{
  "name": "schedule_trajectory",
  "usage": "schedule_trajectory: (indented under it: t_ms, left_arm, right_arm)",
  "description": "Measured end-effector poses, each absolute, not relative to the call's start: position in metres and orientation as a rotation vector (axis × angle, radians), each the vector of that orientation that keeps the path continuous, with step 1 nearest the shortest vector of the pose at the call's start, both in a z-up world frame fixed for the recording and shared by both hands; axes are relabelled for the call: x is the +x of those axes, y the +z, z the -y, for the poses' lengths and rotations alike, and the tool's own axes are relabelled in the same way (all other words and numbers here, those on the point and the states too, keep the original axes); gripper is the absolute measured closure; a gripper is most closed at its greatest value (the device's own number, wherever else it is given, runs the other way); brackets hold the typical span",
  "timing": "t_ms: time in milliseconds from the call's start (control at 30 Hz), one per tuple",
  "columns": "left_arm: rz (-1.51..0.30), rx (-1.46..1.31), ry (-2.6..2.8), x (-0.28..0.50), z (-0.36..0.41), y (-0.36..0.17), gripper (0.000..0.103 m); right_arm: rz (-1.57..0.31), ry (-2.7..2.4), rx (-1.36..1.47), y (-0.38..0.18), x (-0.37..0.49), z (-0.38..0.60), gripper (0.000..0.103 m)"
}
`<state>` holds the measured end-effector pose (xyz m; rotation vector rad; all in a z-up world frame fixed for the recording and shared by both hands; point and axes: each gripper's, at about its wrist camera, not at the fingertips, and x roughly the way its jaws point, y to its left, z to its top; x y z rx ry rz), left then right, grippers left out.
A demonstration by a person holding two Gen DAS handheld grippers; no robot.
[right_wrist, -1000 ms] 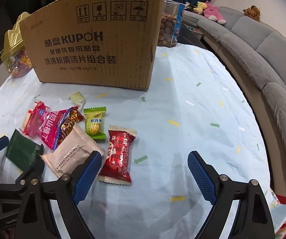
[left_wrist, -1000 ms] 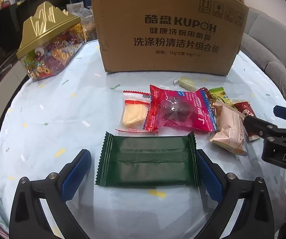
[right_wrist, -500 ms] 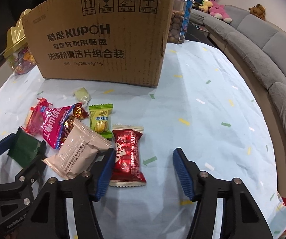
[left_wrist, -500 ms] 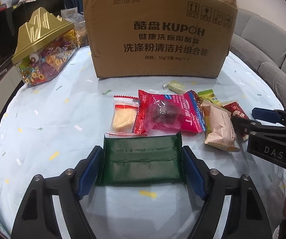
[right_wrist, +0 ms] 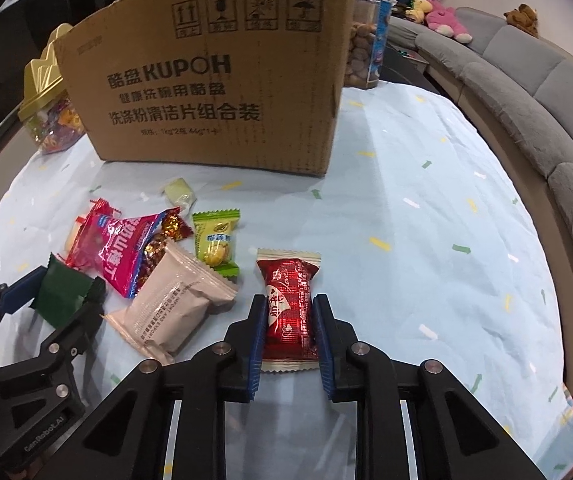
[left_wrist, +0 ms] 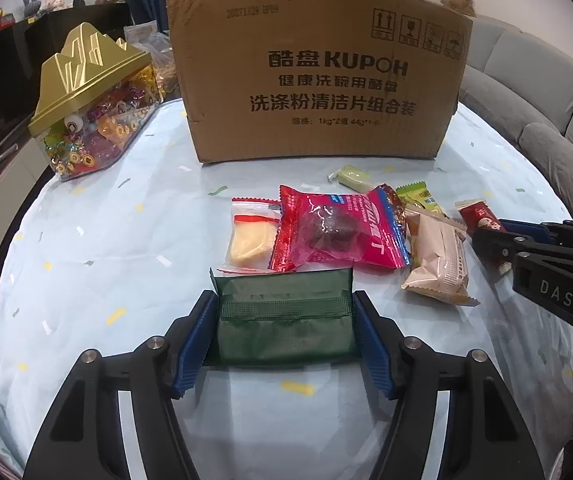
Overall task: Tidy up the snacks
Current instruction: 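Grasp the dark green pack with the left tool while the right tool grasps the red snack, then lift the dark green pack and red snack and carry both over the cardboard box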
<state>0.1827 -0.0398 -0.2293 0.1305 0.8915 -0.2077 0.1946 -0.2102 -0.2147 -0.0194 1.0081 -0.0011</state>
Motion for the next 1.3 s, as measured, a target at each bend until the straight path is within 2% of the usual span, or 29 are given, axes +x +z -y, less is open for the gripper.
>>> schedule_trajectory:
  t_ms: [1300]
  left_arm:
    - [-0.769,0.099,-0.133,0.16,0.028,-0.164,0.038]
  right_arm:
    - [-0.875,0.034,-0.056,-0.146,0.166,0.194,0.079]
